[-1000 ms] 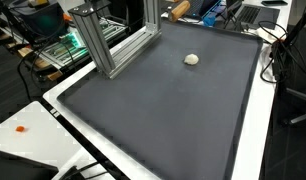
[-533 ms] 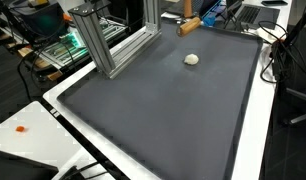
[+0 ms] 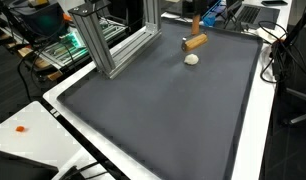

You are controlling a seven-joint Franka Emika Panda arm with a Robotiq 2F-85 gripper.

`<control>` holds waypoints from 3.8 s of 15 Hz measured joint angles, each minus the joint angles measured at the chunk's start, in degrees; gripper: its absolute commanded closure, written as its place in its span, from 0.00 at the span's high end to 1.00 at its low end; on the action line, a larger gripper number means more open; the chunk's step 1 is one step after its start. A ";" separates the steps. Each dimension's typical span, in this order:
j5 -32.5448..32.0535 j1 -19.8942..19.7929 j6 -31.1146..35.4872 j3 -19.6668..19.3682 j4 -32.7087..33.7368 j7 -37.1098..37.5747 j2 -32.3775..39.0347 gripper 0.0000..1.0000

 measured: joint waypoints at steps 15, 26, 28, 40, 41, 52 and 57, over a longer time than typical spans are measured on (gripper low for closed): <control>0.45 4.76 -2.35 -6.31 5.81 5.61 8.52 0.34; 3.83 5.43 -5.34 -6.33 5.37 5.61 8.69 0.34; 4.36 5.55 -5.34 -6.32 5.23 5.59 8.79 0.34; 0.05 6.26 1.25 -8.11 4.11 12.99 9.04 0.34; -0.75 6.44 1.86 -8.35 3.95 14.27 9.08 0.34; -1.50 7.22 1.92 -9.12 4.05 19.92 9.83 0.34; 2.58 7.22 -0.22 -8.98 4.55 16.41 9.55 0.34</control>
